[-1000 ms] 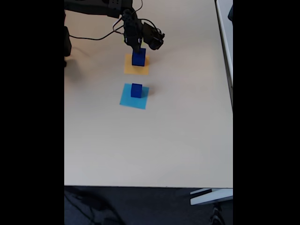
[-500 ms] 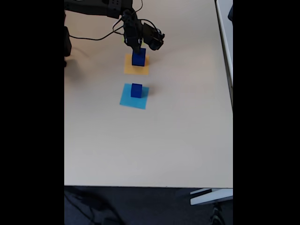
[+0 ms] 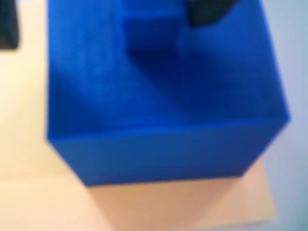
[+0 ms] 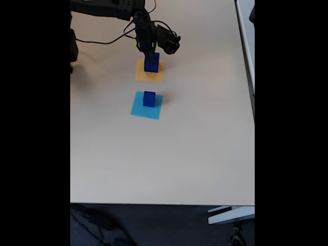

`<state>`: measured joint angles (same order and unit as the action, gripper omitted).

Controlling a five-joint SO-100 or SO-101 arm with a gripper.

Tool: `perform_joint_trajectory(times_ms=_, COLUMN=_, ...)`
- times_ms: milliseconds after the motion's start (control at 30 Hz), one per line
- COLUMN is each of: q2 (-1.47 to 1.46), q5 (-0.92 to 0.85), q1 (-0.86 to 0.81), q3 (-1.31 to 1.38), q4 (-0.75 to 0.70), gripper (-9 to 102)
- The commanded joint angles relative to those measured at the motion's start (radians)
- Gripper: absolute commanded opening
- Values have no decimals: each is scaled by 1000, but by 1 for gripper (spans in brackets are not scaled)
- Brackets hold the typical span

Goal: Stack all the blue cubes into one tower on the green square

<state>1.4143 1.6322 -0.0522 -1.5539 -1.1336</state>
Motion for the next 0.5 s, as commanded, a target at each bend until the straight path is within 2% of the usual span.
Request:
perform_joint_trajectory(times_ms=0, q2=63, q5=-31, q1=-3, q3=80, q4=5, gripper=18)
perform_joint_trajectory(times_ms=300, q2=143, q5=23, q1=48, q3=255, q4=-35, gripper=18)
perform_joint_trajectory(times_ms=467, q2=121, q5=255, q1=176, q3=319, q4=-83, gripper=22)
